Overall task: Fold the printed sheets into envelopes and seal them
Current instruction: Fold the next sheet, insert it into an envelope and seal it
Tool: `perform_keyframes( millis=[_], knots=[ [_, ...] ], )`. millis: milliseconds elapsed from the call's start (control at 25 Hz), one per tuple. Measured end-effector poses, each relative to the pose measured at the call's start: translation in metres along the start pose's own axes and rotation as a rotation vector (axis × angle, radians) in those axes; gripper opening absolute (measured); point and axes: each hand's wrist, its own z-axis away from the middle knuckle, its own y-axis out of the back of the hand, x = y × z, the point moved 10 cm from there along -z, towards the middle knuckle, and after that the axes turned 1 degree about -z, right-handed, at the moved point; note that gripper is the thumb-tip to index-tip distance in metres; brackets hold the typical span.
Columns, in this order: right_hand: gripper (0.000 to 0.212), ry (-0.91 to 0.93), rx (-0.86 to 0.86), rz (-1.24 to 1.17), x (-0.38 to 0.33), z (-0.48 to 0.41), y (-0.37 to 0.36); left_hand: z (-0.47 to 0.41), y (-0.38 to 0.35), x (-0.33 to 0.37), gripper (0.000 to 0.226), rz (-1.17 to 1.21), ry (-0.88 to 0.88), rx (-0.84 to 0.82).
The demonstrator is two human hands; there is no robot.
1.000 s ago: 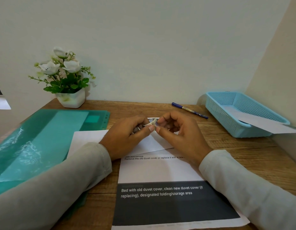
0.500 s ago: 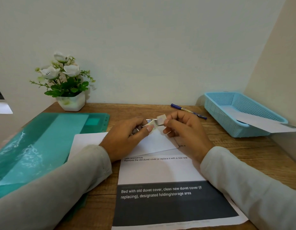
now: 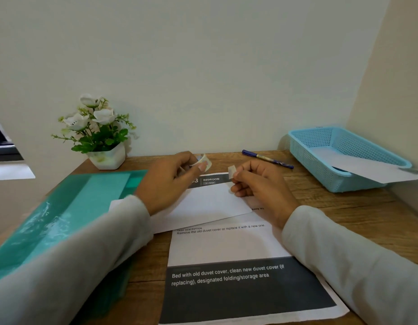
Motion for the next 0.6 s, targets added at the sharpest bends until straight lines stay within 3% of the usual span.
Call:
perform_keyframes(
  millis=[160, 320, 400, 480, 600],
  knots=[
    [0.013, 0.012, -0.010, -0.031, 0.002, -0.002, -0.001, -0.040, -0.013, -0.027, 0.041, -0.351, 0.111, -0.177],
    [0.010, 0.019, -0.026, 0.015, 0.001, -0.001, -0.002, -0.070, -0.043, -0.057, 0.029, -0.459, 0.165, -0.316],
    [0.011, 0.025, -0.026, 0.035, 0.001, -0.003, -0.001, -0.082, -0.047, -0.062, 0.019, -0.487, 0.191, -0.301],
    [0.012, 0.030, -0.028, 0.028, 0.001, -0.003, 0.000, -0.085, -0.045, -0.064, 0.024, -0.566, 0.226, -0.251],
    [0.012, 0.029, -0.025, 0.019, 0.002, -0.003, 0.001, -0.065, -0.026, -0.043, 0.024, -0.489, 0.208, -0.038]
  ],
)
